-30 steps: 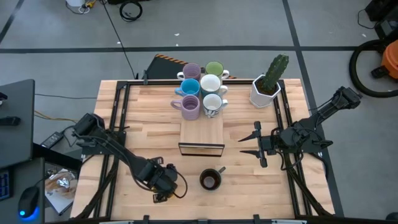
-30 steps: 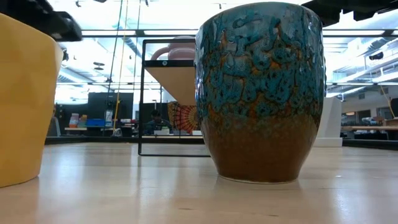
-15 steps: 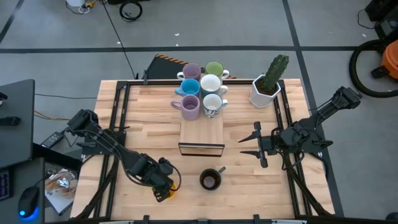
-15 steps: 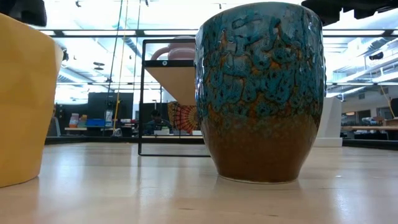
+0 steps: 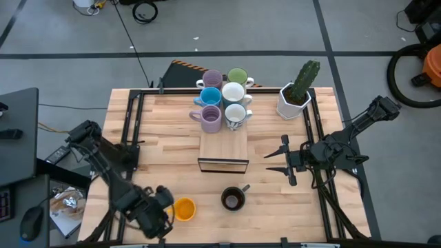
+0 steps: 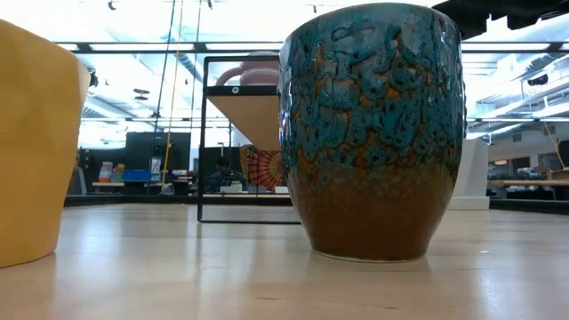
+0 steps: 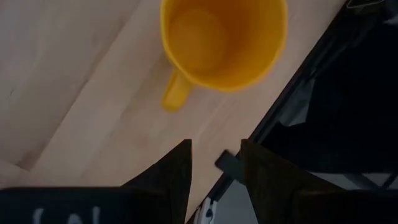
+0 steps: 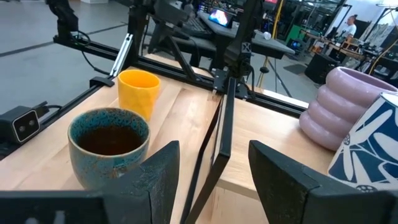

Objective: Place coffee mugs
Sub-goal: Put the yellow mug on the shelf

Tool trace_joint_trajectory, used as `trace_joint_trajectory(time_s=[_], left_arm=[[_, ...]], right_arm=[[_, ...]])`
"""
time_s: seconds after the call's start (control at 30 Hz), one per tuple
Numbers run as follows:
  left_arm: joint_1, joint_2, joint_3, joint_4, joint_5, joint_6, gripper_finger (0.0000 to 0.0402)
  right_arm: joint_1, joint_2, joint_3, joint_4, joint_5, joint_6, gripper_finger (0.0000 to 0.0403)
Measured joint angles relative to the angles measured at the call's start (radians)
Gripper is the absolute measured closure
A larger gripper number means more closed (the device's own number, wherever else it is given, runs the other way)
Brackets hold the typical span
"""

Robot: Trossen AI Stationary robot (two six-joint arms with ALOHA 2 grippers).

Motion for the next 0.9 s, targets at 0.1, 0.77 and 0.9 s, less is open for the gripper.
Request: trace_joint_trajectory(time_s=[0.1,0.77,0.9], left_arm=[[-0.047,-0.001,0.0,-0.001,-0.057,-0.062,0.026],[-0.09,0.211,0.192,-0.097,-0.085,0.052,0.026],[-0.107,0.259,0.165,-0.13,-0.082,0.115,0.026]], right_arm=[[0.0,0.0,0.0,0.005,0.0,0.003,0.0205],[0.0,0.0,0.0,-0.003,-0.018,0.056,0.0205],[0.0,0.0,0.0,-0.003,-0.027,0.057,0.0205]])
